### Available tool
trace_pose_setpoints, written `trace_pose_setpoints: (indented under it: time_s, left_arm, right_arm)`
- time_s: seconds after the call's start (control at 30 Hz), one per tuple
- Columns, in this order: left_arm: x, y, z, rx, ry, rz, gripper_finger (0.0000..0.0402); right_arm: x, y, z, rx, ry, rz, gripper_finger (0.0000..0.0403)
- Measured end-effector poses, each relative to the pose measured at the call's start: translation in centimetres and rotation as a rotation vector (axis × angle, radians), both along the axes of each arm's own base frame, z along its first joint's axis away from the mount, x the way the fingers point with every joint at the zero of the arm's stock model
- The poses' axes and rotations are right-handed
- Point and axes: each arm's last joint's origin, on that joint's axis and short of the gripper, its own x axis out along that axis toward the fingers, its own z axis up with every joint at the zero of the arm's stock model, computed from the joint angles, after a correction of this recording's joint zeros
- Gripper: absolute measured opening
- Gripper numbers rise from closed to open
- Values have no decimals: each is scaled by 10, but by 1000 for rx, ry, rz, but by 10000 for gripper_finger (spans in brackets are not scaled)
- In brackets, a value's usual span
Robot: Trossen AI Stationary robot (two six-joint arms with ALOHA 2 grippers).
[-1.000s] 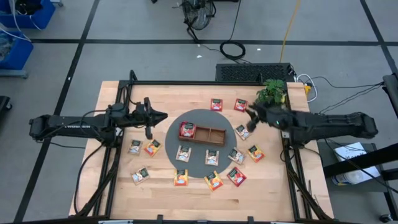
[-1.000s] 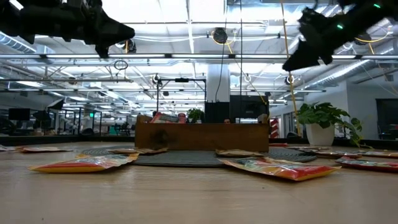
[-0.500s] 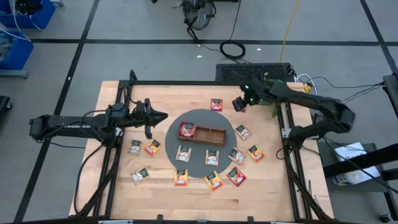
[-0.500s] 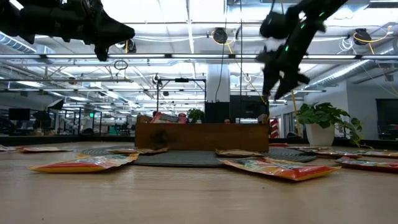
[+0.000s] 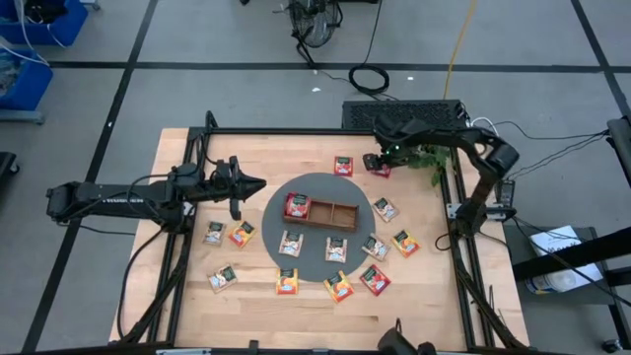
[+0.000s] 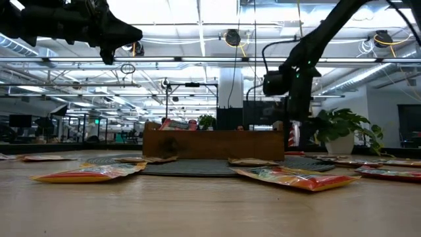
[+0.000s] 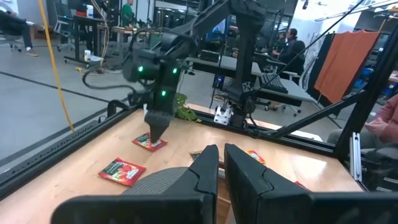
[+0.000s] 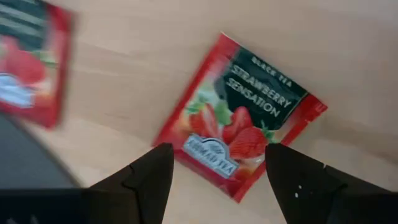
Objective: Pick & Place Tea
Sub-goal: Put the red tea bag into the left section of the wooden organizer
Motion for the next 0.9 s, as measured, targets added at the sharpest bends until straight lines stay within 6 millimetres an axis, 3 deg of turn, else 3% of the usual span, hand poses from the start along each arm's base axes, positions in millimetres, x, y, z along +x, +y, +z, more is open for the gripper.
trace_pose_setpoints:
  time_s: [0.27, 0.47, 0.63, 0.9]
  left_arm:
    - [0, 0, 0, 0, 0, 0, 31]
    - [0, 0, 0, 0, 0, 0, 31]
    - [0, 0, 0, 0, 0, 0, 31]
    - [0, 0, 0, 0, 0, 0, 31]
  right_arm:
    - [8, 3, -26, 56, 88, -10, 238]
    - [11, 10, -32, 58, 143, 2, 224]
    - [12, 16, -33, 73, 165, 18, 161]
    - [20, 25, -33, 70, 151, 100, 23]
